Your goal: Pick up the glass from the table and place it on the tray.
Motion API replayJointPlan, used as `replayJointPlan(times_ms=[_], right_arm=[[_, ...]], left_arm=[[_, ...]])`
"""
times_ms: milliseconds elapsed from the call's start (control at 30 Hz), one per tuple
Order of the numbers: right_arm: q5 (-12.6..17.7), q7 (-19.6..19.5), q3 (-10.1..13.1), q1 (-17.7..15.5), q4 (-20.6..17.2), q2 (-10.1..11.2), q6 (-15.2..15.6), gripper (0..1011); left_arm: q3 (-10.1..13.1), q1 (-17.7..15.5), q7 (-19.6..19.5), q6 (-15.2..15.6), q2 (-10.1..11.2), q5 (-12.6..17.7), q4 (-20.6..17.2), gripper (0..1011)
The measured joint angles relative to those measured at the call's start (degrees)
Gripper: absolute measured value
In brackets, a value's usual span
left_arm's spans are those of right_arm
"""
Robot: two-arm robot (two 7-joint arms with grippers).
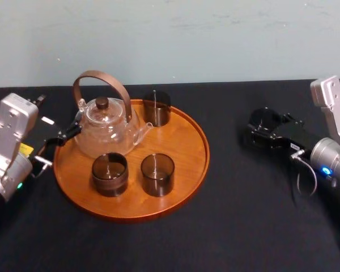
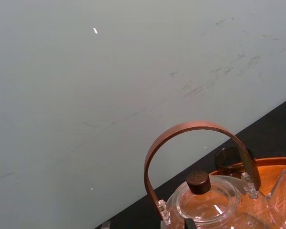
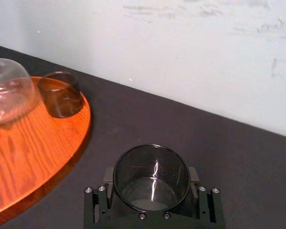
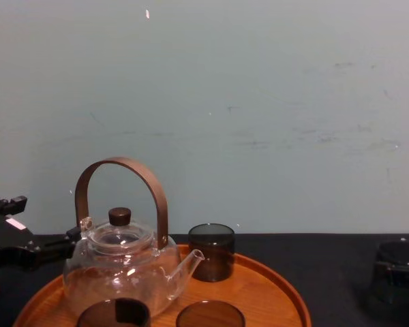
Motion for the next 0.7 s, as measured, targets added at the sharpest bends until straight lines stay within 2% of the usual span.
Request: replayJointPlan(times_ms=[167, 367, 700], right_arm=[[0.0, 0.5, -0.6, -0.6, -2.7, 0.7, 0.3, 903], [-0.7, 1.4, -2.8, -0.5, -5.9, 1.2, 0.8, 903], [-1.9, 4.0, -7.1, 2.5, -5.4, 0.0, 0.5, 903]], left_arm=[[0.0, 0.0, 0.0, 0.0, 0.0, 0.0, 0.0, 1001], [0.0, 0.0, 0.0, 0.0, 0.0, 0.0, 0.0, 1001], [0.0, 0.0, 0.0, 0.0, 0.0, 0.0, 0.0, 1001]])
